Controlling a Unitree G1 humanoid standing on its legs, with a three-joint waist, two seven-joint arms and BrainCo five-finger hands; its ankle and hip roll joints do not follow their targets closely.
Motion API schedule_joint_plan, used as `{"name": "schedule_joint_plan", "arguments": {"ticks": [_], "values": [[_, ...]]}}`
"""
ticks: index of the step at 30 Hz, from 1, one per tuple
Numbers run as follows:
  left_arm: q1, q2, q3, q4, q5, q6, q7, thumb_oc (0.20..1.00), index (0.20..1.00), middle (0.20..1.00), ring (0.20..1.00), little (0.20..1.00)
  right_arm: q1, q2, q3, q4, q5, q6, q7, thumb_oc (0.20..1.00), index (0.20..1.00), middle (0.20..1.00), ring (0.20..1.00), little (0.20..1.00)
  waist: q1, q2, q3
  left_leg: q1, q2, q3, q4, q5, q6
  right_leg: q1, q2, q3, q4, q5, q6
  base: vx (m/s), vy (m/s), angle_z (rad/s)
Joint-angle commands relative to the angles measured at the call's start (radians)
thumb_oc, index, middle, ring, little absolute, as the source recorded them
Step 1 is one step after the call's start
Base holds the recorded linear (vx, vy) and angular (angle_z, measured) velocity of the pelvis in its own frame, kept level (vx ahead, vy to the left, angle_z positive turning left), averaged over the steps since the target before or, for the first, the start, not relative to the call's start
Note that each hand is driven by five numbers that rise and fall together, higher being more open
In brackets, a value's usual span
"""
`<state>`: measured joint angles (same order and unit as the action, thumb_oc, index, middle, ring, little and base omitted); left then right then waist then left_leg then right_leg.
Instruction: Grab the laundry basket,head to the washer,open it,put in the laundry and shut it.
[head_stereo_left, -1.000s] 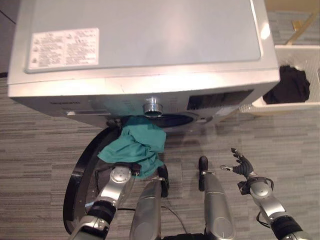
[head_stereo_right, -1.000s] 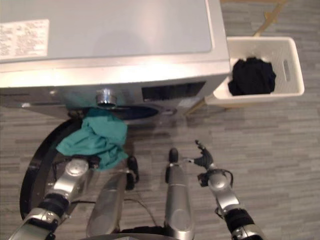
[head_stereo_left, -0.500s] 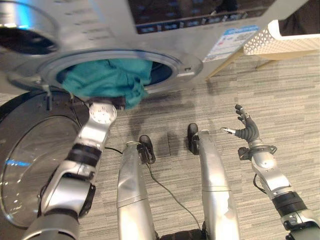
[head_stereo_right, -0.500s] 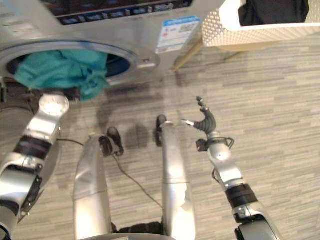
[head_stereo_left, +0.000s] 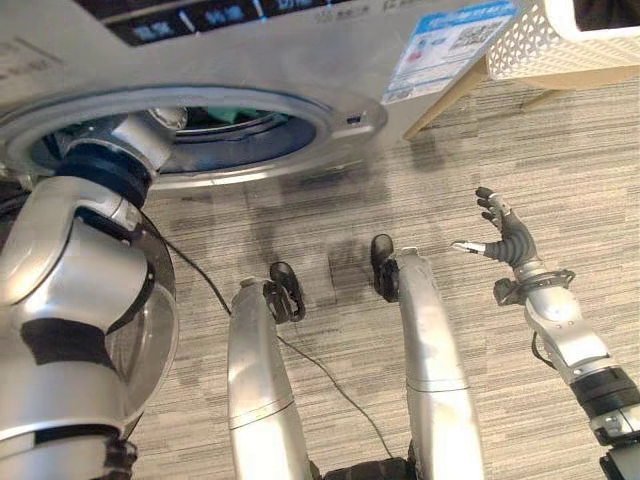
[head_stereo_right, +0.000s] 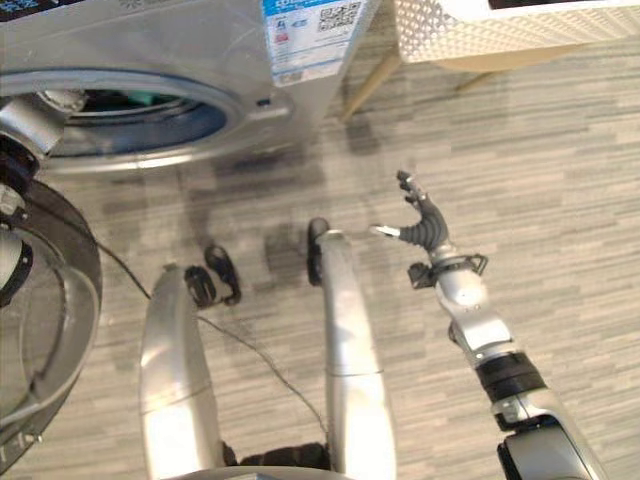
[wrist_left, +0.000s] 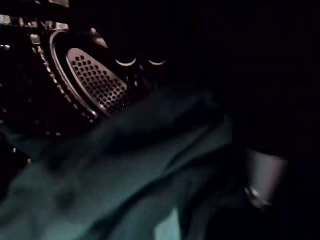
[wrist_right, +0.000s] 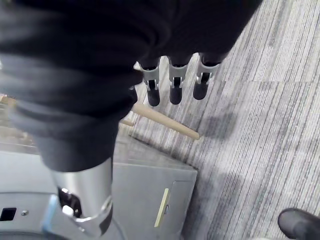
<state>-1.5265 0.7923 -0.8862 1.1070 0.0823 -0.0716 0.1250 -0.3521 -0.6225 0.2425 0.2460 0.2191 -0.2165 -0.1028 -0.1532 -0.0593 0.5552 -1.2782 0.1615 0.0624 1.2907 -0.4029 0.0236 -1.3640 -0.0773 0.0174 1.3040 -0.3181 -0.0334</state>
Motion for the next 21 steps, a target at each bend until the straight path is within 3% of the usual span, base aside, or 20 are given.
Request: {"name": "schedule_joint_plan", "arguments": {"ticks": [1, 3, 6, 10, 11, 14, 17, 18, 19, 20, 21], "values": [[0.004, 0.006, 0.045, 0.004, 0.069, 0.01, -0.031, 1.0, 1.0, 1.0, 1.0, 1.0, 0.06, 0.028, 0.029, -0.024, 0.026, -0.02, 0.031, 1.0, 1.0, 1.0, 1.0, 1.0, -0.025, 0.021, -0.126, -0.009, -0.041, -0.035, 0.036, -0.093, 0.045, 0.045, -0.014, 0.053, -0.103, -0.021, 0.04, -0.04, -0.051, 0.07], [0.014, 0.012, 0.068, -0.036, 0.06, 0.005, 0.001, 1.0, 1.0, 1.0, 1.0, 1.0, 0.053, 0.028, 0.035, -0.022, 0.022, -0.023, 0.031, 1.0, 1.0, 1.0, 1.0, 1.0, -0.017, 0.021, -0.13, -0.004, -0.045, -0.036, 0.027, -0.087, 0.041, 0.051, -0.016, 0.053, -0.106, -0.018, 0.04, -0.05, -0.049, 0.13], [0.145, 0.015, 0.226, -0.199, -0.05, -0.033, 0.127, 1.0, 1.0, 1.0, 1.0, 1.0, 0.066, 0.033, 0.038, -0.026, 0.009, -0.04, 0.013, 1.0, 1.0, 1.0, 1.0, 1.0, 0.003, 0.021, -0.135, 0.013, -0.055, -0.044, -0.006, -0.069, 0.029, 0.074, -0.028, 0.045, -0.123, -0.02, 0.038, -0.05, -0.06, 0.17], [0.479, -0.018, 0.457, -0.44, -0.154, -0.066, 0.161, 1.0, 1.0, 1.0, 1.0, 1.0, 0.095, 0.073, 0.018, 0.016, -0.037, -0.016, -0.019, 1.0, 1.0, 1.0, 1.0, 1.0, 0.037, 0.022, -0.147, 0.08, -0.065, -0.042, -0.108, -0.038, 0.016, 0.147, -0.045, 0.027, -0.202, -0.006, 0.039, -0.06, -0.029, 0.16], [0.68, -0.087, 0.56, -0.56, -0.216, -0.093, 0.14, 1.0, 1.0, 1.0, 1.0, 1.0, 0.11, 0.101, 0.005, 0.042, -0.059, 0.003, -0.032, 1.0, 1.0, 1.0, 1.0, 1.0, 0.054, 0.021, -0.151, 0.132, -0.072, -0.039, -0.176, -0.016, 0.008, 0.199, -0.052, 0.016, -0.261, 0.008, 0.042, -0.05, -0.009, 0.15], [0.966, -0.234, 0.671, -0.68, -0.281, -0.115, 0.096, 1.0, 1.0, 1.0, 1.0, 1.0, 0.129, 0.137, -0.014, 0.104, -0.096, 0.031, -0.047, 1.0, 1.0, 1.0, 1.0, 1.0, 0.078, 0.02, -0.154, 0.25, -0.082, -0.03, -0.297, 0.019, -0.003, 0.313, -0.061, -0.007, -0.372, 0.038, 0.053, -0.03, 0.005, 0.13], [1.102, -0.306, 0.705, -0.721, -0.319, -0.118, 0.062, 1.0, 1.0, 1.0, 1.0, 1.0, 0.148, 0.159, -0.027, 0.146, -0.105, 0.045, -0.046, 1.0, 1.0, 1.0, 1.0, 1.0, 0.092, 0.02, -0.156, 0.348, -0.089, -0.026, -0.388, 0.042, -0.002, 0.405, -0.069, -0.021, -0.444, 0.059, 0.062, 0.01, -0.003, 0.14], [1.232, -0.359, 0.718, -0.725, -0.338, -0.122, 0.028, 1.0, 1.0, 1.0, 1.0, 1.0, 0.171, 0.174, -0.043, 0.194, -0.113, 0.052, -0.04, 1.0, 1.0, 1.0, 1.0, 1.0, 0.106, 0.019, -0.16, 0.461, -0.099, -0.026, -0.486, 0.063, -0.006, 0.515, -0.079, -0.041, -0.532, 0.084, 0.072, 0.02, -0.004, 0.08], [1.236, -0.36, 0.719, -0.727, -0.337, -0.121, 0.027, 1.0, 1.0, 1.0, 1.0, 1.0, 0.172, 0.173, -0.042, 0.194, -0.113, 0.051, -0.04, 1.0, 1.0, 1.0, 1.0, 1.0, 0.105, 0.019, -0.155, 0.473, -0.099, -0.026, -0.494, 0.066, -0.006, 0.526, -0.08, -0.042, -0.538, 0.086, 0.072, 0.09, -0.029, 0.19], [1.333, -0.393, 0.721, -0.704, -0.353, -0.122, -0.003, 1.0, 1.0, 1.0, 1.0, 1.0, 0.203, 0.186, -0.045, 0.25, -0.124, 0.059, -0.031, 1.0, 1.0, 1.0, 1.0, 1.0, 0.115, 0.015, -0.15, 0.594, -0.112, -0.03, -0.596, 0.094, -0.01, 0.655, -0.087, -0.064, -0.64, 0.117, 0.086, 0.01, -0.033, 0.25], [1.363, -0.4, 0.723, -0.683, -0.351, -0.12, -0.015, 1.0, 1.0, 1.0, 1.0, 1.0, 0.208, 0.19, -0.045, 0.272, -0.126, 0.059, -0.027, 1.0, 1.0, 1.0, 1.0, 1.0, 0.118, 0.011, -0.156, 0.643, -0.118, -0.023, -0.669, 0.144, -0.01, 0.701, -0.09, -0.077, -0.703, 0.159, 0.084, 0.01, -0.033, 0.28]]}}
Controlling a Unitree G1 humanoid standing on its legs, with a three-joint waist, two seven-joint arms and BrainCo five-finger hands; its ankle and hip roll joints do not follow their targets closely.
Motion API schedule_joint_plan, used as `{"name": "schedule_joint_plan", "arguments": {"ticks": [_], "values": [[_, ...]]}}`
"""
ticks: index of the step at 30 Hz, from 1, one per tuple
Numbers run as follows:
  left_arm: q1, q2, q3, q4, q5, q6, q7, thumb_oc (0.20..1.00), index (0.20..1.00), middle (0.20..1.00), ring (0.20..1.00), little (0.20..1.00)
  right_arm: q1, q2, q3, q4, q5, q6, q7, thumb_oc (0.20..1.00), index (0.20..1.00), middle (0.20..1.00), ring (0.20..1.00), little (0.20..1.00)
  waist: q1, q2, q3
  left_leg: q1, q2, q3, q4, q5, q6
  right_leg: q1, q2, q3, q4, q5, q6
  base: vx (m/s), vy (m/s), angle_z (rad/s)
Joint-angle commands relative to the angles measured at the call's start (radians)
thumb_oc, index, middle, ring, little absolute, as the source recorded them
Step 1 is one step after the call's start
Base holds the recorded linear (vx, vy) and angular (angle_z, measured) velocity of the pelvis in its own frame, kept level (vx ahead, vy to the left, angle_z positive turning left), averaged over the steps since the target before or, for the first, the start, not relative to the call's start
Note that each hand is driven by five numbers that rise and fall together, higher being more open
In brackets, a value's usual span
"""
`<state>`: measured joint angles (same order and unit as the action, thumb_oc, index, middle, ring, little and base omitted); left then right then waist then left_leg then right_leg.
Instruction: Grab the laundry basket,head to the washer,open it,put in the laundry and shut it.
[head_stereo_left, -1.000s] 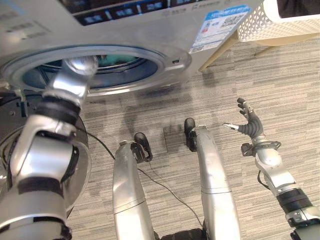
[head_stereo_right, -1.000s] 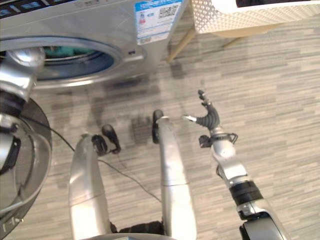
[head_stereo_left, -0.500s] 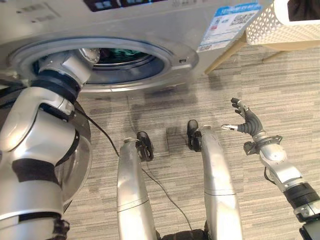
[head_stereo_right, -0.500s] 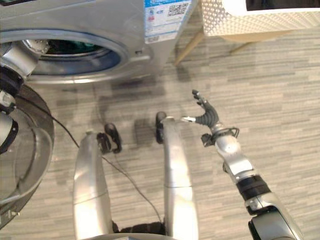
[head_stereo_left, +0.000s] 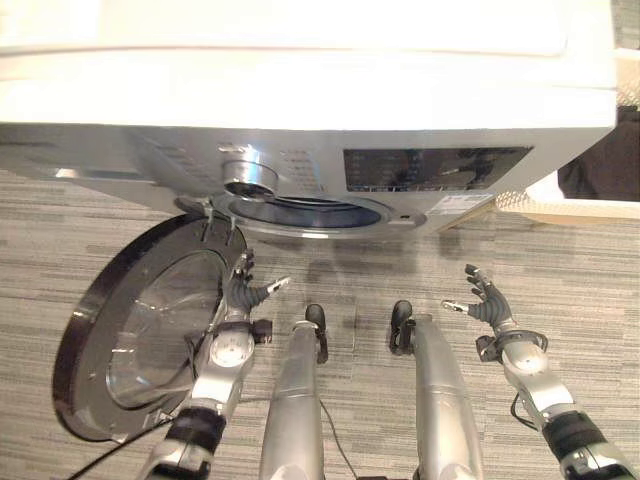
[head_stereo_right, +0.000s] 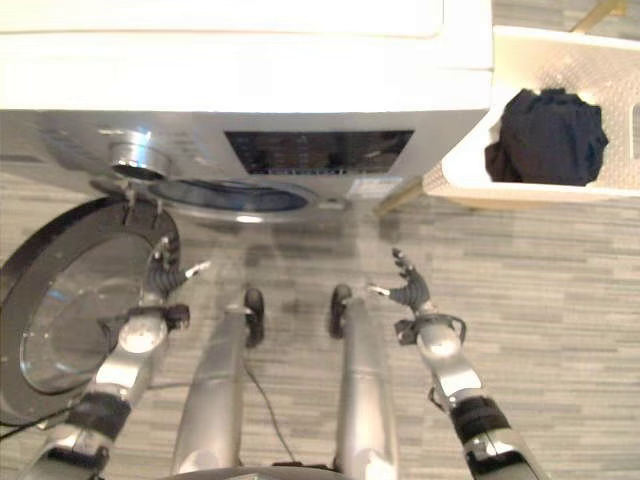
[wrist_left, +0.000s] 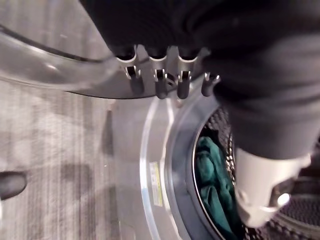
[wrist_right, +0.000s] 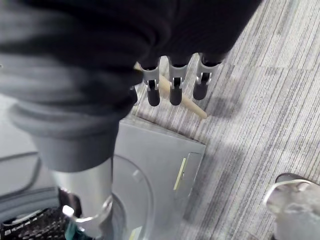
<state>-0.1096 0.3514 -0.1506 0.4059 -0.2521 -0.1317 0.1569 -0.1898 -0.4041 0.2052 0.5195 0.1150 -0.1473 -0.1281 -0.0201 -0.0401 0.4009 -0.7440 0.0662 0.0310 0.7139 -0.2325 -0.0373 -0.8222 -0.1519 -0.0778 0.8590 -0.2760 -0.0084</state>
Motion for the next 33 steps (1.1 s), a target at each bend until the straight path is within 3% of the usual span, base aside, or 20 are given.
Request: {"name": "schedule_joint_plan", "arguments": {"ticks": [1, 2, 3, 6, 8, 9, 13, 17, 19, 20, 22, 24, 26, 27, 28, 29, 30, 31, 33], "values": [[-0.054, 0.041, -0.013, 0.017, -0.017, -0.059, -0.047, 1.0, 1.0, 1.0, 1.0, 1.0, 0.045, -0.028, -0.007, -0.001, -0.022, -0.01, -0.002, 1.0, 1.0, 1.0, 1.0, 1.0, -0.016, -0.009, 0.003, 0.117, -0.024, 0.008, -0.098, -0.025, 0.051, 0.167, -0.016, 0.018, -0.262, 0.118, 0.059, 0.05, -0.048, 0.21], [0.009, 0.022, -0.02, 0.064, -0.027, -0.052, -0.072, 1.0, 1.0, 1.0, 1.0, 1.0, 0.066, -0.017, -0.009, 0.035, -0.038, -0.001, 0.007, 1.0, 1.0, 1.0, 1.0, 1.0, -0.009, -0.011, -0.01, 0.227, -0.03, 0.007, -0.198, 0.006, 0.045, 0.284, -0.019, -0.008, -0.366, 0.15, 0.071, 0.1, -0.042, 0.13], [0.009, 0.022, -0.02, 0.064, -0.027, -0.052, -0.072, 1.0, 1.0, 1.0, 1.0, 1.0, 0.066, -0.017, -0.009, 0.035, -0.038, -0.001, 0.007, 1.0, 1.0, 1.0, 1.0, 1.0, -0.009, -0.011, -0.006, 0.233, -0.03, 0.007, -0.201, 0.007, 0.045, 0.29, -0.019, -0.009, -0.369, 0.151, 0.071, 0.17, -0.048, 0.04], [0.075, 0.021, -0.037, 0.165, 0.019, -0.037, -0.106, 1.0, 1.0, 1.0, 1.0, 1.0, 0.098, 0.004, -0.006, 0.103, -0.059, 0.004, 0.02, 1.0, 1.0, 1.0, 1.0, 1.0, -0.008, -0.021, -0.056, 0.437, -0.019, 0.018, -0.391, 0.069, 0.028, 0.489, -0.001, -0.025, -0.54, 0.201, 0.087, 0.22, -0.06, -0.01], [0.087, 0.019, -0.039, 0.189, 0.032, -0.033, -0.111, 1.0, 1.0, 1.0, 1.0, 1.0, 0.106, 0.012, -0.011, 0.121, -0.058, 0.007, 0.024, 1.0, 1.0, 1.0, 1.0, 1.0, -0.009, -0.021, -0.075, 0.49, -0.021, 0.02, -0.448, 0.088, 0.026, 0.533, 0.009, -0.027, -0.588, 0.215, 0.09, 0.22, -0.026, -0.07], [0.11, 0.015, -0.041, 0.235, 0.068, -0.025, -0.116, 1.0, 1.0, 1.0, 1.0, 1.0, 0.128, 0.022, -0.02, 0.146, -0.058, 0.009, 0.029, 1.0, 1.0, 1.0, 1.0, 1.0, -0.014, -0.018, -0.116, 0.587, -0.022, 0.031, -0.534, 0.105, 0.025, 0.613, 0.034, -0.019, -0.666, 0.231, 0.094, 0.23, -0.016, -0.15], [0.117, 0.003, -0.048, 0.299, 0.116, -0.015, -0.12, 1.0, 1.0, 1.0, 1.0, 1.0, 0.161, 0.028, -0.039, 0.167, -0.048, 0.012, 0.031, 1.0, 1.0, 1.0, 1.0, 1.0, -0.028, -0.017, -0.174, 0.691, -0.02, 0.045, -0.619, 0.117, 0.023, 0.704, 0.053, 0.004, -0.767, 0.254, 0.1, 0.18, -0.007, -0.26], [0.118, -0.028, -0.07, 0.338, 0.139, -0.015, -0.127, 1.0, 1.0, 1.0, 1.0, 1.0, 0.185, 0.028, -0.054, 0.194, -0.045, 0.019, 0.031, 1.0, 1.0, 1.0, 1.0, 1.0, -0.032, -0.01, -0.224, 0.766, -0.071, -0.057, -0.687, 0.111, 0.024, 0.774, 0.065, 0.061, -0.874, 0.296, 0.106, 0.1, 0.052, -0.45], [0.119, -0.028, -0.083, 0.354, 0.188, -0.014, -0.134, 1.0, 1.0, 1.0, 1.0, 1.0, 0.199, 0.033, -0.067, 0.194, -0.044, 0.025, 0.036, 1.0, 1.0, 1.0, 1.0, 1.0, -0.049, -0.004, -0.258, 0.813, -0.06, 0.01, -0.743, 0.115, 0.023, 0.797, 0.062, 0.08, -0.924, 0.32, 0.121, 0.12, 0.102, -0.9], [0.119, -0.028, -0.083, 0.354, 0.188, -0.014, -0.134, 1.0, 1.0, 1.0, 1.0, 1.0, 0.199, 0.033, -0.067, 0.194, -0.044, 0.025, 0.036, 1.0, 1.0, 1.0, 1.0, 1.0, -0.048, -0.004, -0.258, 0.814, -0.06, 0.01, -0.744, 0.116, 0.023, 0.798, 0.062, 0.081, -0.924, 0.32, 0.121, 0.05, 0.09, -0.71], [0.117, -0.02, -0.091, 0.344, 0.224, -0.013, -0.113, 1.0, 1.0, 1.0, 1.0, 1.0, 0.201, 0.041, -0.067, 0.18, -0.047, 0.026, 0.029, 1.0, 1.0, 1.0, 1.0, 1.0, -0.059, -0.001, -0.248, 0.821, -0.065, 0.077, -0.743, 0.115, 0.028, 0.764, 0.063, 0.102, -0.907, 0.347, 0.148, -0.11, 0.066, -0.58], [0.109, -0.011, -0.092, 0.34, 0.239, -0.012, -0.111, 1.0, 1.0, 1.0, 1.0, 1.0, 0.192, 0.05, -0.065, 0.167, -0.047, 0.026, 0.024, 1.0, 1.0, 1.0, 1.0, 1.0, -0.042, 0.005, -0.227, 0.815, -0.05, 0.156, -0.729, 0.1, 0.031, 0.718, 0.05, 0.038, -0.863, 0.355, 0.158, -0.19, 0.008, -1.28], [0.114, 0.001, -0.089, 0.323, 0.248, -0.013, -0.112, 1.0, 1.0, 1.0, 1.0, 1.0, 0.192, 0.058, -0.065, 0.157, -0.05, 0.023, 0.024, 1.0, 1.0, 1.0, 1.0, 1.0, -0.024, 0.01, -0.219, 0.817, -0.027, 0.223, -0.717, 0.096, 0.03, 0.679, 0.015, -0.114, -0.823, 0.343, 0.159, -0.08, -0.038, -2.44], [0.114, 0.002, -0.089, 0.323, 0.248, -0.013, -0.112, 1.0, 1.0, 1.0, 1.0, 1.0, 0.191, 0.059, -0.065, 0.157, -0.05, 0.023, 0.024, 1.0, 1.0, 1.0, 1.0, 1.0, -0.025, 0.008, -0.221, 0.813, -0.029, 0.223, -0.718, 0.099, 0.031, 0.676, 0.013, -0.114, -0.823, 0.344, 0.158, 0.04, -0.063, -2.45], [0.13, 0.009, -0.089, 0.297, 0.257, -0.01, -0.121, 1.0, 1.0, 1.0, 1.0, 1.0, 0.195, 0.063, -0.059, 0.144, -0.053, 0.023, 0.022, 1.0, 1.0, 1.0, 1.0, 1.0, -0.004, 0.025, -0.223, 0.849, 0.0, 0.283, -0.723, 0.074, 0.026, 0.689, -0.021, -0.281, -0.801, 0.306, 0.155, 0.08, -0.093, -1.61], [0.134, 0.012, -0.086, 0.286, 0.257, -0.008, -0.121, 1.0, 1.0, 1.0, 1.0, 1.0, 0.196, 0.065, -0.055, 0.133, -0.056, 0.023, 0.02, 1.0, 1.0, 1.0, 1.0, 1.0, 0.006, 0.025, -0.222, 0.859, 0.008, 0.32, -0.721, 0.075, 0.025, 0.689, -0.044, -0.362, -0.785, 0.302, 0.15, 0.09, -0.09, -1.13], [0.135, 0.012, -0.086, 0.285, 0.257, -0.008, -0.122, 1.0, 1.0, 1.0, 1.0, 1.0, 0.197, 0.065, -0.056, 0.132, -0.056, 0.024, 0.02, 1.0, 1.0, 1.0, 1.0, 1.0, 0.007, 0.026, -0.221, 0.861, 0.009, 0.321, -0.721, 0.073, 0.024, 0.69, -0.043, -0.361, -0.782, 0.3, 0.15, 0.09, -0.105, -1.39], [0.151, 0.012, -0.084, 0.272, 0.268, -0.008, -0.126, 1.0, 1.0, 1.0, 1.0, 1.0, 0.207, 0.066, -0.053, 0.114, -0.064, 0.028, 0.02, 1.0, 1.0, 1.0, 1.0, 1.0, 0.005, 0.027, -0.231, 0.888, 0.011, 0.369, -0.738, 0.073, 0.023, 0.697, -0.062, -0.42, -0.785, 0.3, 0.149, 0.18, -0.114, -1.75], [0.163, 0.006, -0.082, 0.265, 0.269, -0.007, -0.124, 1.0, 1.0, 1.0, 1.0, 1.0, 0.225, 0.063, -0.058, 0.094, -0.068, 0.03, 0.019, 1.0, 1.0, 1.0, 1.0, 1.0, -0.007, 0.034, -0.237, 0.918, 0.021, 0.394, -0.729, 0.057, 0.016, 0.679, -0.055, -0.384, -0.776, 0.298, 0.144, 0.24, -0.182, -1.34]]}}
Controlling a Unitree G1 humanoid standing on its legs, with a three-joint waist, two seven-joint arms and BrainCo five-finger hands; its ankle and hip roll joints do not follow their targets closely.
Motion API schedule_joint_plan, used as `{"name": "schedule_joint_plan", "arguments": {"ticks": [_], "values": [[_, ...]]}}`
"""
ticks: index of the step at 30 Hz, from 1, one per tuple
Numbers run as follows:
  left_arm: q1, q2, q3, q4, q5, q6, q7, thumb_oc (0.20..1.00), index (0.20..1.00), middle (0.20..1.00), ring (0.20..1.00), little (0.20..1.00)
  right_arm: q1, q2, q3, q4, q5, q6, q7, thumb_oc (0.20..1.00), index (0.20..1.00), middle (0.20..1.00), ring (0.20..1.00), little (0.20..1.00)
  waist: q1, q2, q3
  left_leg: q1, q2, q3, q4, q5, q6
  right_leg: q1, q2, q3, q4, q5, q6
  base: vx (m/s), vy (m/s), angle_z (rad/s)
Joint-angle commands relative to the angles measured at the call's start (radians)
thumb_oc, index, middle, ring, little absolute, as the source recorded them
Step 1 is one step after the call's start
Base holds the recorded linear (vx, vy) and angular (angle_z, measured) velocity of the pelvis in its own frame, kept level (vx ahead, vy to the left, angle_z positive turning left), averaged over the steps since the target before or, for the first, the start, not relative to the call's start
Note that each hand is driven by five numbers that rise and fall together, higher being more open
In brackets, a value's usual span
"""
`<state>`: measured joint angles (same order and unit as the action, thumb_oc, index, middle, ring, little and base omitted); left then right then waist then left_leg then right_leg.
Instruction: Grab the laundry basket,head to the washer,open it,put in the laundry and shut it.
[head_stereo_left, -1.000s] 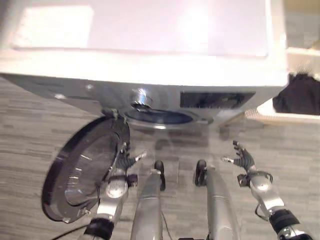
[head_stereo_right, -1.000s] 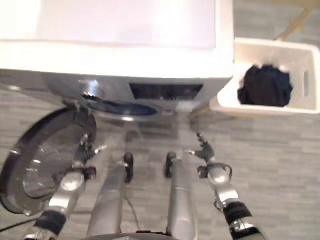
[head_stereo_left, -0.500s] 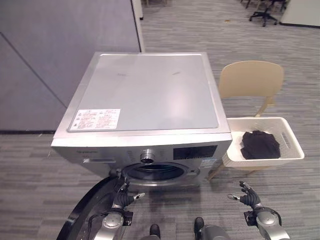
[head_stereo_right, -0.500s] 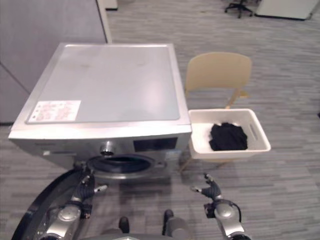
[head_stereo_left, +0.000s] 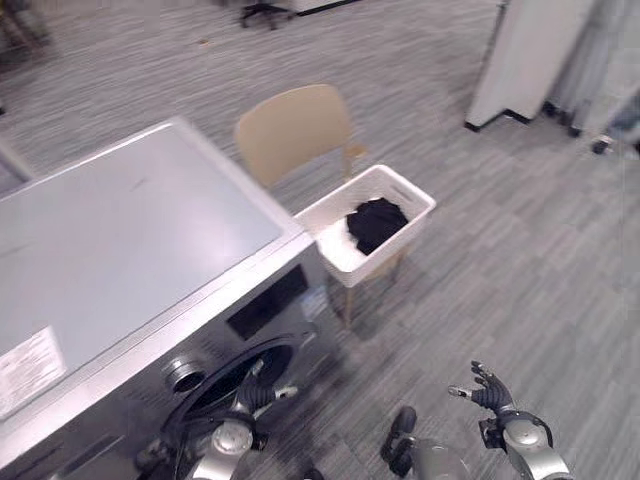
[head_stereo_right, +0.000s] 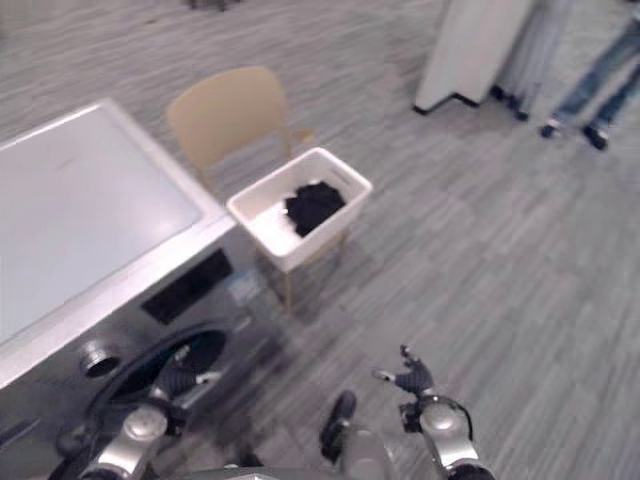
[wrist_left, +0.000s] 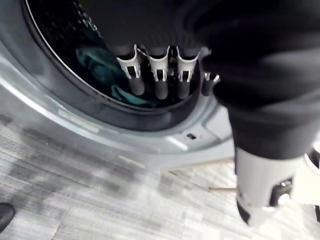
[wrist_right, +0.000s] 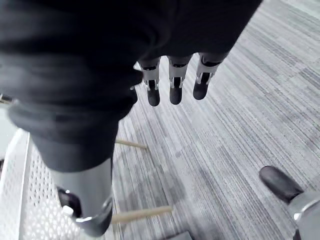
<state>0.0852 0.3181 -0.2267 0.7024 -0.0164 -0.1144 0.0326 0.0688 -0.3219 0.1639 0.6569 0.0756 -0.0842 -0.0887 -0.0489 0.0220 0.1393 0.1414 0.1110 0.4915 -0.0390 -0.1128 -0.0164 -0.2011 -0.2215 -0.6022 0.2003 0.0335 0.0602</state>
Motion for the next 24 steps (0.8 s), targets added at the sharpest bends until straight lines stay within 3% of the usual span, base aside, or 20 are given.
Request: {"name": "schedule_joint_plan", "arguments": {"ticks": [1, 2, 5, 6, 7, 8, 10, 11, 13, 15, 17, 18, 23, 24], "values": [[-0.033, 0.035, -0.01, -0.034, 0.029, -0.026, -0.004, 1.0, 1.0, 1.0, 1.0, 1.0, -0.029, -0.021, -0.021, -0.052, -0.022, -0.034, -0.024, 1.0, 1.0, 1.0, 1.0, 1.0, 0.012, -0.023, 0.026, 0.031, -0.014, -0.066, 0.063, -0.074, -0.01, 0.058, 0.022, 0.156, -0.125, -0.018, 0.072, 0.27, -0.297, -0.62], [-0.038, 0.023, -0.025, -0.041, 0.024, -0.028, -0.007, 1.0, 1.0, 1.0, 1.0, 1.0, -0.021, -0.033, -0.018, -0.063, -0.009, -0.035, -0.029, 1.0, 1.0, 1.0, 1.0, 1.0, 0.008, -0.018, 0.04, -0.012, 0.033, -0.071, 0.227, -0.051, -0.026, 0.088, 0.055, 0.187, -0.157, -0.032, 0.049, 0.2, -0.255, -0.59], [-0.045, 0.015, -0.032, -0.045, 0.011, -0.027, -0.01, 1.0, 1.0, 1.0, 1.0, 1.0, -0.023, -0.042, -0.019, -0.065, -0.005, -0.035, -0.033, 1.0, 1.0, 1.0, 1.0, 1.0, 0.016, -0.013, 0.055, -0.062, 0.068, -0.097, 0.343, -0.034, -0.041, 0.111, 0.081, 0.194, -0.175, -0.043, 0.028, 0.12, -0.185, -0.46], [-0.054, 0.001, -0.048, -0.049, -0.014, -0.03, -0.009, 1.0, 1.0, 1.0, 1.0, 1.0, -0.026, -0.054, -0.015, -0.062, -0.002, -0.034, -0.04, 1.0, 1.0, 1.0, 1.0, 1.0, 0.045, -0.024, 0.084, -0.159, 0.065, -0.19, 0.466, 0.021, -0.057, 0.146, 0.102, 0.207, -0.194, -0.062, 0.002, 0.09, -0.139, -0.45], [-0.056, 0.002, -0.049, -0.049, -0.015, -0.031, -0.009, 1.0, 1.0, 1.0, 1.0, 1.0, -0.027, -0.054, -0.016, -0.062, -0.002, -0.034, -0.04, 1.0, 1.0, 1.0, 1.0, 1.0, 0.042, -0.023, 0.083, -0.167, 0.068, -0.195, 0.476, 0.018, -0.058, 0.145, 0.104, 0.203, -0.195, -0.063, 0.0, 0.13, -0.187, -0.37], [-0.057, -0.005, -0.062, -0.062, -0.027, -0.034, -0.011, 1.0, 1.0, 1.0, 1.0, 1.0, -0.029, -0.064, -0.01, -0.064, -0.005, -0.035, -0.04, 1.0, 1.0, 1.0, 1.0, 1.0, 0.065, -0.055, 0.1, -0.274, 0.004, -0.255, 0.483, -0.011, -0.03, 0.165, 0.089, 0.201, -0.215, -0.062, -0.003, 0.11, -0.063, -0.31], [-0.048, -0.006, -0.066, -0.074, -0.031, -0.035, -0.013, 1.0, 1.0, 1.0, 1.0, 1.0, -0.032, -0.069, -0.003, -0.064, -0.008, -0.039, -0.04, 1.0, 1.0, 1.0, 1.0, 1.0, 0.091, -0.066, 0.11, -0.323, -0.027, -0.282, 0.403, -0.025, -0.024, 0.199, 0.092, 0.22, -0.231, -0.072, 0.01, 0.26, -0.022, -0.31], [-0.037, -0.005, -0.063, -0.08, -0.035, -0.037, -0.014, 1.0, 1.0, 1.0, 1.0, 1.0, -0.036, -0.073, 0.005, -0.058, -0.015, -0.042, -0.042, 1.0, 1.0, 1.0, 1.0, 1.0, 0.123, -0.063, 0.114, -0.372, -0.032, -0.302, 0.297, 0.057, -0.038, 0.236, 0.12, 0.241, -0.246, -0.088, 0.013, 0.33, 0.027, -0.43], [-0.034, -0.004, -0.064, -0.083, -0.034, -0.036, -0.015, 1.0, 1.0, 1.0, 1.0, 1.0, -0.036, -0.073, 0.006, -0.054, -0.017, -0.044, -0.047, 1.0, 1.0, 1.0, 1.0, 1.0, 0.144, -0.058, 0.118, -0.385, -0.035, -0.313, 0.184, 0.131, -0.06, 0.268, 0.138, 0.248, -0.258, -0.098, 0.016, 0.27, 0.039, -0.5], [-0.034, -0.002, -0.062, -0.085, -0.027, -0.033, -0.015, 1.0, 1.0, 1.0, 1.0, 1.0, -0.031, -0.074, 0.0, -0.058, -0.023, -0.043, -0.057, 1.0, 1.0, 1.0, 1.0, 1.0, 0.147, -0.05, 0.115, -0.402, -0.022, -0.271, 0.107, 0.151, -0.074, 0.304, 0.152, 0.25, -0.269, -0.13, 0.02, 0.26, 0.087, -0.34], [-0.029, -0.004, -0.047, -0.089, -0.021, -0.03, -0.012, 1.0, 1.0, 1.0, 1.0, 1.0, -0.028, -0.075, -0.008, -0.062, -0.035, -0.039, -0.058, 1.0, 1.0, 1.0, 1.0, 1.0, 0.153, -0.038, 0.097, -0.383, -0.001, -0.191, 0.034, 0.183, -0.057, 0.334, 0.156, 0.235, -0.27, -0.144, 0.034, 0.29, 0.194, 0.05], [-0.02, -0.003, -0.044, -0.094, -0.018, -0.029, -0.013, 1.0, 1.0, 1.0, 1.0, 1.0, -0.021, -0.07, -0.01, -0.067, -0.043, -0.036, -0.055, 1.0, 1.0, 1.0, 1.0, 1.0, 0.154, -0.036, 0.086, -0.363, -0.002, -0.19, 0.012, 0.204, -0.049, 0.348, 0.155, 0.232, -0.27, -0.147, 0.04, 0.3, 0.178, 0.02], [-0.008, 0.009, -0.026, -0.081, -0.023, -0.031, -0.006, 1.0, 1.0, 1.0, 1.0, 1.0, -0.04, -0.058, 0.007, -0.057, -0.073, -0.032, -0.042, 1.0, 1.0, 1.0, 1.0, 1.0, 0.174, -0.068, 0.054, -0.333, -0.042, -0.213, 0.082, 0.159, -0.01, 0.361, 0.086, 0.235, -0.164, -0.163, 0.065, 0.23, 0.154, -0.18], [-0.008, 0.024, -0.012, -0.078, -0.026, -0.029, -0.001, 1.0, 1.0, 1.0, 1.0, 1.0, -0.058, -0.051, 0.011, -0.06, -0.073, -0.033, -0.038, 1.0, 1.0, 1.0, 1.0, 1.0, 0.18, -0.081, 0.053, -0.293, -0.063, -0.228, 0.097, 0.123, 0.016, 0.331, 0.047, 0.249, -0.038, -0.154, 0.072, 0.21, 0.16, -0.05]]}}
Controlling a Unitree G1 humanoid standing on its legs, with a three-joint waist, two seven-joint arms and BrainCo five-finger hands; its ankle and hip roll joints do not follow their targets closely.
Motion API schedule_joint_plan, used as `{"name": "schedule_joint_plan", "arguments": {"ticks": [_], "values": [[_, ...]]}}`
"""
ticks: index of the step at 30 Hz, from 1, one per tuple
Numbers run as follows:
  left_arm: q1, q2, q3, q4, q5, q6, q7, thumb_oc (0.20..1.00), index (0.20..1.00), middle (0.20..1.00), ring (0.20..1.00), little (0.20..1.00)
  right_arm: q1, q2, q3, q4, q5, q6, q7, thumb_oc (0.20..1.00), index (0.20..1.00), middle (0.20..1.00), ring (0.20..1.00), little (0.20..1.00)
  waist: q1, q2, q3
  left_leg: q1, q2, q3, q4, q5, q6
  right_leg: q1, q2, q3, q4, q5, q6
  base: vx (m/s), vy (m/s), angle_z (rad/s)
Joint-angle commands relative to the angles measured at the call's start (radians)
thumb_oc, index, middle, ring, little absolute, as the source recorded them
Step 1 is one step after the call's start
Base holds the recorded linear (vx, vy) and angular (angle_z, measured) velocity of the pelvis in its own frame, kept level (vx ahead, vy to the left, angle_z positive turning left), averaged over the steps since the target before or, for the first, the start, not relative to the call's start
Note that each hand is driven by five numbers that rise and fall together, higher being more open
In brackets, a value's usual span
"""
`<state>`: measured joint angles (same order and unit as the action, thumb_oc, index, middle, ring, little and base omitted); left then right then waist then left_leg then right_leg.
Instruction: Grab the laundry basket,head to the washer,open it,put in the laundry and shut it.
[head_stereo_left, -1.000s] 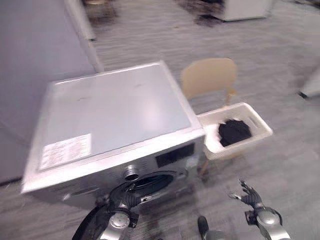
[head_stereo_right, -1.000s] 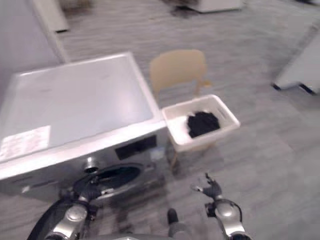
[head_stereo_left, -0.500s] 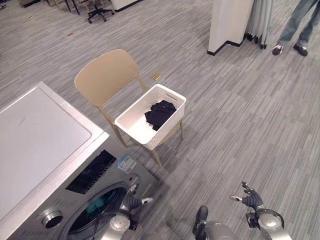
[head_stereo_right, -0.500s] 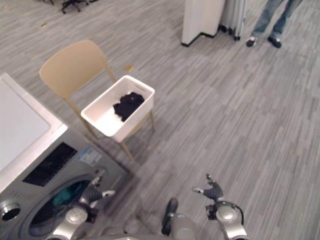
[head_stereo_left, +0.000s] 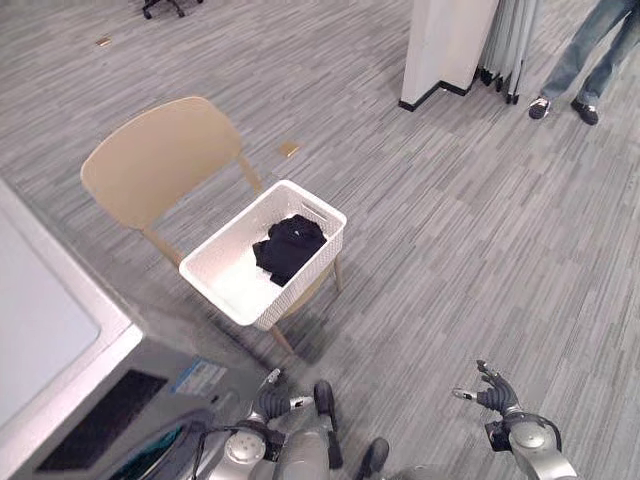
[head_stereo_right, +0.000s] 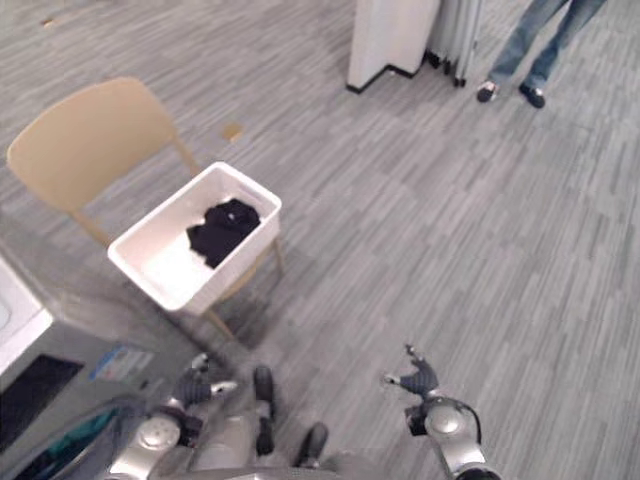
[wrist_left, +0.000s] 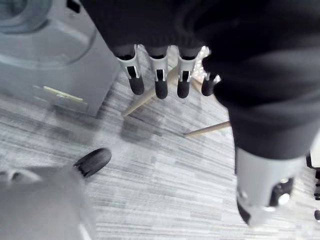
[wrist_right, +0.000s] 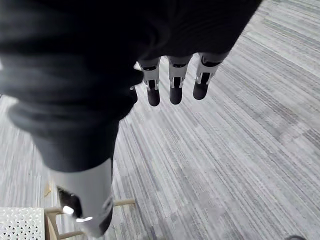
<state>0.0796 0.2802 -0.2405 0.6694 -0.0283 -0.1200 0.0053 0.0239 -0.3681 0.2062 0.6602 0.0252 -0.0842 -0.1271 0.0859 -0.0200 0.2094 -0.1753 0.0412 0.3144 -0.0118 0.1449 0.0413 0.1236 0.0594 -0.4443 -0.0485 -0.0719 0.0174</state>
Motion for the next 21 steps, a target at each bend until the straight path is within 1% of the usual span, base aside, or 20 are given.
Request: {"name": "schedule_joint_plan", "arguments": {"ticks": [1, 2, 3, 4, 5, 6, 7, 8, 9, 10, 11, 12, 13, 14, 15, 17, 18, 19, 21], "values": [[-0.006, 0.069, 0.007, -0.04, -0.017, -0.024, 0.031, 1.0, 1.0, 1.0, 1.0, 1.0, -0.021, -0.004, -0.03, -0.067, -0.025, -0.033, 0.002, 1.0, 1.0, 1.0, 1.0, 1.0, 0.047, -0.042, -0.016, 0.039, -0.008, -0.061, 0.077, -0.155, -0.027, -0.009, -0.254, 0.094, 0.269, -0.028, 0.126, 0.26, 0.214, 0.06], [-0.006, 0.074, 0.012, -0.037, -0.018, -0.024, 0.034, 1.0, 1.0, 1.0, 1.0, 1.0, -0.028, -0.004, -0.03, -0.071, -0.023, -0.033, 0.005, 1.0, 1.0, 1.0, 1.0, 1.0, 0.045, -0.042, -0.012, 0.054, -0.019, -0.07, 0.083, -0.169, -0.014, -0.028, -0.272, 0.096, 0.329, -0.005, 0.13, 0.12, 0.105, 0.24], [-0.006, 0.074, 0.012, -0.037, -0.018, -0.024, 0.034, 1.0, 1.0, 1.0, 1.0, 1.0, -0.028, -0.004, -0.03, -0.071, -0.023, -0.033, 0.005, 1.0, 1.0, 1.0, 1.0, 1.0, 0.045, -0.043, -0.012, 0.054, -0.02, -0.07, 0.083, -0.169, -0.014, -0.029, -0.273, 0.097, 0.331, -0.006, 0.131, 0.15, 0.133, 0.55], [-0.004, 0.089, 0.024, -0.046, -0.018, -0.024, 0.044, 1.0, 1.0, 1.0, 1.0, 1.0, -0.037, -0.001, -0.026, -0.094, -0.019, -0.041, 0.008, 1.0, 1.0, 1.0, 1.0, 1.0, 0.042, -0.036, -0.001, 0.089, -0.037, -0.1, 0.082, -0.193, 0.011, -0.097, -0.284, 0.13, 0.441, 0.03, 0.13, 0.1, 0.077, 0.63], [-0.004, 0.09, 0.024, -0.046, -0.018, -0.024, 0.044, 1.0, 1.0, 1.0, 1.0, 1.0, -0.037, -0.001, -0.026, -0.094, -0.019, -0.041, 0.008, 1.0, 1.0, 1.0, 1.0, 1.0, 0.042, -0.036, -0.001, 0.089, -0.037, -0.1, 0.082, -0.193, 0.011, -0.097, -0.284, 0.13, 0.442, 0.03, 0.13, 0.2, 0.09, 0.8], [0.004, 0.089, 0.037, -0.056, -0.03, -0.025, 0.049, 1.0, 1.0, 1.0, 1.0, 1.0, -0.037, 0.0, -0.023, -0.105, -0.018, -0.038, 0.015, 1.0, 1.0, 1.0, 1.0, 1.0, 0.034, -0.022, 0.001, 0.121, -0.043, -0.14, 0.061, -0.198, 0.015, -0.17, -0.247, 0.178, 0.455, 0.011, 0.108, 0.16, 0.001, 0.68], [0.006, 0.084, 0.043, -0.05, -0.038, -0.026, 0.049, 1.0, 1.0, 1.0, 1.0, 1.0, -0.041, -0.002, -0.019, -0.102, -0.019, -0.037, 0.019, 1.0, 1.0, 1.0, 1.0, 1.0, 0.03, -0.02, 0.005, 0.138, -0.05, -0.157, 0.054, -0.203, 0.016, -0.181, -0.242, 0.191, 0.422, -0.001, 0.104, 0.2, -0.027, 0.88], [0.006, 0.081, 0.047, -0.041, -0.045, -0.028, 0.052, 1.0, 1.0, 1.0, 1.0, 1.0, -0.047, -0.005, -0.015, -0.103, -0.018, -0.038, 0.019, 1.0, 1.0, 1.0, 1.0, 1.0, 0.029, -0.015, 0.006, 0.143, -0.05, -0.17, 0.047, -0.203, 0.013, -0.202, -0.233, 0.198, 0.376, 0.002, 0.101, 0.17, -0.075, 0.76], [0.006, 0.078, 0.047, -0.029, -0.047, -0.029, 0.055, 1.0, 1.0, 1.0, 1.0, 1.0, -0.049, -0.009, -0.012, -0.106, -0.018, -0.037, 0.019, 1.0, 1.0, 1.0, 1.0, 1.0, 0.015, -0.012, 0.017, 0.164, -0.058, -0.202, 0.039, -0.211, 0.013, -0.239, -0.205, 0.237, 0.348, -0.004, 0.096, 0.17, -0.109, 0.55], [0.005, 0.075, 0.047, -0.024, -0.048, -0.027, 0.055, 1.0, 1.0, 1.0, 1.0, 1.0, -0.04, -0.011, -0.013, -0.113, -0.018, -0.037, 0.02, 1.0, 1.0, 1.0, 1.0, 1.0, -0.005, -0.014, 0.026, 0.175, -0.07, -0.238, 0.039, -0.213, 0.012, -0.269, -0.165, 0.31, 0.304, 0.008, 0.1, 0.18, -0.12, 0.37], [0.003, 0.071, 0.049, -0.021, -0.05, -0.029, 0.053, 1.0, 1.0, 1.0, 1.0, 1.0, -0.034, -0.014, -0.016, -0.113, -0.019, -0.034, 0.022, 1.0, 1.0, 1.0, 1.0, 1.0, -0.017, -0.018, 0.031, 0.183, -0.082, -0.27, 0.033, -0.217, 0.008, -0.283, -0.139, 0.371, 0.252, 0.027, 0.111, 0.16, -0.136, 0.66], [-0.003, 0.065, 0.048, -0.012, -0.053, -0.029, 0.054, 1.0, 1.0, 1.0, 1.0, 1.0, -0.028, -0.015, -0.019, -0.11, -0.017, -0.036, 0.018, 1.0, 1.0, 1.0, 1.0, 1.0, -0.028, -0.021, 0.037, 0.186, -0.091, -0.306, 0.03, -0.22, 0.003, -0.296, -0.124, 0.42, 0.196, 0.052, 0.116, 0.17, -0.177, 1.79], [-0.019, 0.063, 0.042, 0.01, -0.053, -0.028, 0.057, 1.0, 1.0, 1.0, 1.0, 1.0, -0.019, -0.019, -0.025, -0.105, -0.017, -0.036, 0.012, 1.0, 1.0, 1.0, 1.0, 1.0, -0.036, -0.024, 0.041, 0.186, -0.099, -0.345, 0.038, -0.224, -0.006, -0.303, -0.114, 0.457, 0.172, 0.069, 0.114, 0.12, -0.179, 2.04], [-0.021, 0.061, 0.034, 0.009, -0.047, -0.028, 0.05, 1.0, 1.0, 1.0, 1.0, 1.0, -0.003, -0.02, -0.041, -0.119, -0.012, -0.032, 0.015, 1.0, 1.0, 1.0, 1.0, 1.0, -0.039, -0.034, 0.036, 0.175, -0.113, -0.365, 0.05, -0.228, -0.008, -0.286, -0.122, 0.472, 0.138, 0.079, 0.112, 0.14, -0.204, 2.02], [-0.021, 0.056, 0.027, 0.016, -0.042, -0.03, 0.047, 1.0, 1.0, 1.0, 1.0, 1.0, 0.006, -0.022, -0.046, -0.12, -0.006, -0.038, 0.019, 1.0, 1.0, 1.0, 1.0, 1.0, -0.047, -0.038, 0.029, 0.171, -0.12, -0.384, 0.064, -0.24, -0.013, -0.26, -0.136, 0.456, 0.11, 0.09, 0.108, 0.14, -0.192, 1.73], [-0.022, 0.045, 0.024, 0.025, -0.048, -0.027, 0.045, 1.0, 1.0, 1.0, 1.0, 1.0, 0.001, -0.028, -0.053, -0.129, -0.001, -0.047, 0.017, 1.0, 1.0, 1.0, 1.0, 1.0, -0.048, -0.036, 0.021, 0.154, -0.109, -0.385, 0.091, -0.244, -0.036, -0.234, -0.146, 0.425, 0.081, 0.1, 0.098, 0.16, -0.199, 1.85], [-0.022, 0.045, 0.023, 0.024, -0.048, -0.027, 0.045, 1.0, 1.0, 1.0, 1.0, 1.0, 0.001, -0.028, -0.053, -0.129, -0.001, -0.047, 0.017, 1.0, 1.0, 1.0, 1.0, 1.0, -0.052, -0.035, 0.021, 0.152, -0.109, -0.389, 0.095, -0.246, -0.037, -0.232, -0.146, 0.421, 0.08, 0.1, 0.097, 0.16, -0.227, 1.09], [-0.02, 0.037, 0.028, 0.025, -0.06, -0.025, 0.041, 1.0, 1.0, 1.0, 1.0, 1.0, -0.003, -0.036, -0.053, -0.148, -0.001, -0.053, 0.019, 1.0, 1.0, 1.0, 1.0, 1.0, -0.051, -0.033, 0.01, 0.136, -0.088, -0.383, 0.104, -0.252, -0.053, -0.203, -0.149, 0.373, 0.05, 0.091, 0.091, 0.16, -0.178, 0.63], [-0.025, 0.03, 0.026, 0.04, -0.061, -0.025, 0.04, 1.0, 1.0, 1.0, 1.0, 1.0, -0.007, -0.045, -0.052, -0.165, -0.004, -0.055, 0.019, 1.0, 1.0, 1.0, 1.0, 1.0, -0.051, -0.032, 0.001, 0.131, -0.08, -0.377, 0.106, -0.248, -0.058, -0.177, -0.149, 0.337, 0.038, 0.087, 0.085, 0.18, -0.161, 0.51]]}}
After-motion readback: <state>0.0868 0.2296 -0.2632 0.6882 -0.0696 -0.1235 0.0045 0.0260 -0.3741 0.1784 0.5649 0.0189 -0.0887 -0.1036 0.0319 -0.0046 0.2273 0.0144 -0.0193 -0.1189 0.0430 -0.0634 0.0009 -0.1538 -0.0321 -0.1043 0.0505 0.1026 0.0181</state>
